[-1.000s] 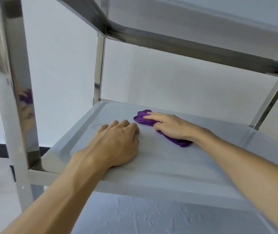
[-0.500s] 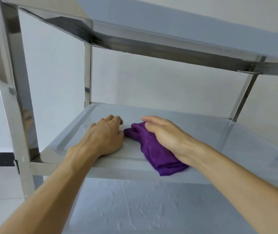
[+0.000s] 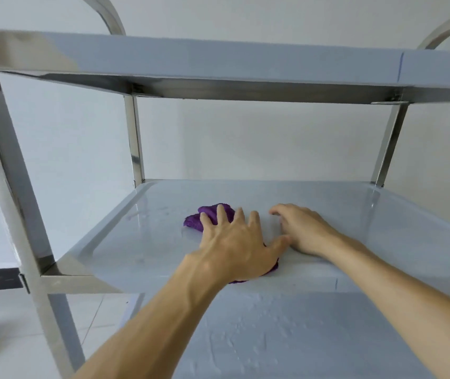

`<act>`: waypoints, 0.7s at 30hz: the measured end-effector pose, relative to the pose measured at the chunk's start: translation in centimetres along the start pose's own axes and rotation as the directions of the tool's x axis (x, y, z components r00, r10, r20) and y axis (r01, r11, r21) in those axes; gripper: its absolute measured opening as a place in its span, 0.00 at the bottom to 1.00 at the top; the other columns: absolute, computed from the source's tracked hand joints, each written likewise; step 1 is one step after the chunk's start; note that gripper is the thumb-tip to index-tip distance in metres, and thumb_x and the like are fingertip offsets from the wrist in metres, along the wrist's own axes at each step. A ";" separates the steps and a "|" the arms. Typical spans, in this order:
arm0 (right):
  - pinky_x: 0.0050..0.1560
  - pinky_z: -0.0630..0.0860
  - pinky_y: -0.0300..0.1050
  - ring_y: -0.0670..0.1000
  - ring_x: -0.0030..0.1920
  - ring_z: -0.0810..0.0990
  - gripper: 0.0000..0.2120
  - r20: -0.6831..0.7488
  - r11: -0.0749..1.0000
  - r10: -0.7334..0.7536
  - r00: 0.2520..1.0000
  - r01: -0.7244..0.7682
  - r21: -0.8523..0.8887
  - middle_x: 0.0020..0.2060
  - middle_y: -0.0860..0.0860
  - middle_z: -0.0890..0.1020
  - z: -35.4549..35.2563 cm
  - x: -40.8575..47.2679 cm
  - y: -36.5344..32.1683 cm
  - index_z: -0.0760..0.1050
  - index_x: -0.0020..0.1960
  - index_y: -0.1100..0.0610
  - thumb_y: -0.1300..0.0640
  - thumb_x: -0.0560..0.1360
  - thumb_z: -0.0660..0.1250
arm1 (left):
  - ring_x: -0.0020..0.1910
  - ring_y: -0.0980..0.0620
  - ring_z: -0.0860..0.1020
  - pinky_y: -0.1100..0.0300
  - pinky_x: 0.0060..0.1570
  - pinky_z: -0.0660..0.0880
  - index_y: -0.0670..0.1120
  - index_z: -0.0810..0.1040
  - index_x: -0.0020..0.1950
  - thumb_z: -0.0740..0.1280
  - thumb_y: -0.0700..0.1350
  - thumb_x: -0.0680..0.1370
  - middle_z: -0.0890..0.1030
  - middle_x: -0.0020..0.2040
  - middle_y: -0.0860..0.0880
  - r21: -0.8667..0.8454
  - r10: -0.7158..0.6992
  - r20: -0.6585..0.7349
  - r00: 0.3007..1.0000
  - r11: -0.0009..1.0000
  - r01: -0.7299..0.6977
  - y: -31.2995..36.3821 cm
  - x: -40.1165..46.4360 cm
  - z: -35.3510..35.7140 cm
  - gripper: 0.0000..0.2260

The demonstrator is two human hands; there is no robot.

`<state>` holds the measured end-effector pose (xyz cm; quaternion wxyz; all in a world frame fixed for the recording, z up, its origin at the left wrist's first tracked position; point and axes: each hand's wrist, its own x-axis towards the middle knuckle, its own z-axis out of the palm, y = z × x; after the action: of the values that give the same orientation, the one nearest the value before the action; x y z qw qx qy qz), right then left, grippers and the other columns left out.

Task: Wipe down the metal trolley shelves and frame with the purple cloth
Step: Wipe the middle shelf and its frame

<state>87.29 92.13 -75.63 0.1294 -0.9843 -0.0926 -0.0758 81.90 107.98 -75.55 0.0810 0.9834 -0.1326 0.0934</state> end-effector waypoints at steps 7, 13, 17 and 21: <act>0.72 0.62 0.50 0.52 0.73 0.67 0.20 -0.015 0.999 -0.039 0.999 0.039 0.000 0.74 0.47 0.69 0.4 0.4 0.8 0.67 0.72 0.49 0.58 0.83 0.49 | 0.79 0.55 0.46 0.50 0.77 0.45 0.56 0.59 0.77 0.45 0.60 0.74 0.49 0.80 0.60 -0.002 -0.072 0.148 0.986 0.997 0.074 -10.6 -1.9 -1.8 0.31; 0.70 0.64 0.51 0.53 0.70 0.70 0.19 -0.030 1.000 -0.028 0.999 0.028 -0.002 0.71 0.48 0.71 0.9 0.8 0.7 0.69 0.69 0.49 0.59 0.82 0.50 | 0.73 0.50 0.58 0.52 0.71 0.56 0.56 0.63 0.75 0.56 0.55 0.75 0.63 0.72 0.54 -0.191 -0.356 0.084 0.931 0.911 0.366 -17.8 -4.3 -4.1 0.27; 0.69 0.65 0.52 0.54 0.70 0.70 0.20 -0.026 1.000 -0.004 1.000 0.003 -0.029 0.71 0.49 0.71 1.0 0.8 0.1 0.68 0.69 0.50 0.61 0.81 0.51 | 0.65 0.42 0.66 0.49 0.68 0.61 0.51 0.70 0.52 0.58 0.53 0.79 0.71 0.66 0.47 -0.044 -0.227 0.003 0.974 0.973 0.226 -12.9 -2.7 -2.7 0.08; 0.70 0.64 0.51 0.53 0.71 0.69 0.18 -0.019 1.000 0.006 1.000 -0.006 -0.026 0.72 0.47 0.70 0.8 0.5 0.0 0.68 0.69 0.49 0.58 0.82 0.50 | 0.71 0.45 0.63 0.49 0.72 0.58 0.52 0.72 0.66 0.54 0.57 0.81 0.68 0.71 0.50 -0.059 0.009 0.013 1.000 0.998 -0.009 -7.7 -2.2 -1.1 0.18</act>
<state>87.89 92.39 -76.32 0.1179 -0.9854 -0.0874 -0.0860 81.74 116.03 -76.00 0.1086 0.9806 -0.1402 0.0834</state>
